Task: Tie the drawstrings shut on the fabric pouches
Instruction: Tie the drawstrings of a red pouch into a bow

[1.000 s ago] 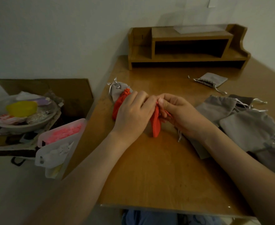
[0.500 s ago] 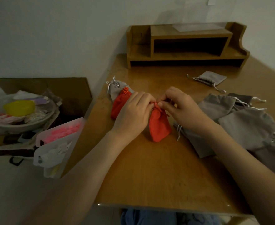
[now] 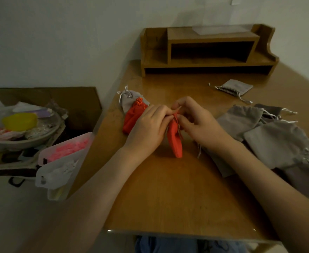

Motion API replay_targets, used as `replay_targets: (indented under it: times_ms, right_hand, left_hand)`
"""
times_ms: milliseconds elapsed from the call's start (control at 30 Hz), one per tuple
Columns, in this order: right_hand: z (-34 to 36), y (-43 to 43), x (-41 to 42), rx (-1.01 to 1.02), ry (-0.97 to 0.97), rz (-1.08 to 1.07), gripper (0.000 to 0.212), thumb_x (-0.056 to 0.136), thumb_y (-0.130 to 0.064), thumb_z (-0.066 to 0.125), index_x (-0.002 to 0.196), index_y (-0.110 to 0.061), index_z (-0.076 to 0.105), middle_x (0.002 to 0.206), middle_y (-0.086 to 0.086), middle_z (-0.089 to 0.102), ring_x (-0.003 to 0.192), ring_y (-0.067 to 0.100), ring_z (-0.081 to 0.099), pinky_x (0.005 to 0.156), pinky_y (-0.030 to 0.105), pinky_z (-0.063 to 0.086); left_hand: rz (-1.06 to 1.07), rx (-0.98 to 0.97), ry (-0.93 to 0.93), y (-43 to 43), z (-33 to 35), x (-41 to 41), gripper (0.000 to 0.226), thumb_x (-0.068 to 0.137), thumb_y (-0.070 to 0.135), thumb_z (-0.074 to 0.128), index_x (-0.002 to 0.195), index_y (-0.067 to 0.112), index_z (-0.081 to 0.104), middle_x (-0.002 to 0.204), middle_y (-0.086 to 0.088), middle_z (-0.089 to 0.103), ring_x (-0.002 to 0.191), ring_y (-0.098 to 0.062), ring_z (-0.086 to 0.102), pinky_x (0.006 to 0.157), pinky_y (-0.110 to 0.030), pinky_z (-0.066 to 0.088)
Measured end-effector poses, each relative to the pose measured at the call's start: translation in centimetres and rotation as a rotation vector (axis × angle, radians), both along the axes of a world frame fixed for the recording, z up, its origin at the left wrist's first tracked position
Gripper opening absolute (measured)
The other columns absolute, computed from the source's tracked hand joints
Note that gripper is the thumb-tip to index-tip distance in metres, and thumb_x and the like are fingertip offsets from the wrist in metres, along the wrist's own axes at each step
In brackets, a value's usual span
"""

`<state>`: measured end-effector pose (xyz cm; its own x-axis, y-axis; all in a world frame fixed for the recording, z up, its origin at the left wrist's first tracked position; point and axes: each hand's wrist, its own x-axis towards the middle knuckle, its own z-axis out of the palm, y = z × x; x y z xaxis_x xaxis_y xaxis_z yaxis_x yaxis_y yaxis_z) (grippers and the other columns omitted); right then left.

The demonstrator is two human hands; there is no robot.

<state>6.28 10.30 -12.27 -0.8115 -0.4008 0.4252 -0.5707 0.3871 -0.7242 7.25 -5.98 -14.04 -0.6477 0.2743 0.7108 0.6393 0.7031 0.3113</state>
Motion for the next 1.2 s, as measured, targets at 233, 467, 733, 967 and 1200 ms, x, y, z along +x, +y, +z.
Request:
replay_targets:
  times_ms: [233,467,733,967,1200]
  right_hand:
    - [-0.1,0.0,-0.4,-0.011,0.033,-0.099,0.007,0.094,-0.003,0.054,0.09,0.002,0.056,0.071,-0.01,0.056,0.062,-0.001,0.054,0.06,0.017,0.042]
    - [-0.1,0.3,-0.8,-0.023,0.0,-0.215,0.014,0.09,0.0,0.056,0.081,-0.011,0.053,0.069,-0.007,0.056,0.061,0.0,0.052,0.059,0.018,0.04]
    - [0.1,0.2,-0.4,-0.145,-0.157,-0.247,0.018,0.097,-0.008,0.05,0.083,-0.016,0.056,0.071,-0.001,0.057,0.058,0.004,0.052,0.055,0.027,0.045]
    - [-0.2,-0.8,0.2,-0.107,-0.331,0.001,0.039,0.091,-0.019,0.062,0.124,-0.026,0.044,0.077,-0.006,0.061,0.068,0.006,0.057,0.068,0.028,0.046]
    - [-0.6,-0.9,-0.4,-0.093,-0.223,-0.04,0.038,0.09,-0.008,0.062,0.121,-0.021,0.047,0.079,-0.001,0.06,0.067,0.007,0.057,0.07,0.033,0.049]
  left_hand:
    - [0.1,0.073,-0.158,0.2,0.3,0.4,0.034,0.094,0.036,0.039,0.092,0.007,0.057,0.087,-0.005,0.066,0.082,-0.018,0.06,0.066,-0.031,0.044]
    - [0.211,0.054,-0.042,-0.5,0.3,-0.1,0.02,0.093,0.016,0.04,0.096,0.004,0.056,0.089,-0.011,0.071,0.079,-0.029,0.067,0.055,-0.043,0.053]
    - [0.206,0.012,-0.094,-0.7,0.9,0.5,0.009,0.092,0.003,0.048,0.084,0.008,0.048,0.075,-0.011,0.056,0.067,-0.025,0.053,0.051,-0.028,0.036]
    - [0.173,0.305,-0.41,-1.3,1.6,0.4,0.02,0.102,0.021,0.039,0.082,0.02,0.045,0.068,0.007,0.048,0.059,-0.004,0.045,0.051,-0.012,0.033]
    - [0.096,0.202,-0.49,-1.2,1.2,0.8,0.046,0.08,0.065,0.047,0.105,0.03,0.034,0.104,0.011,0.057,0.113,-0.012,0.049,0.094,-0.024,0.016]
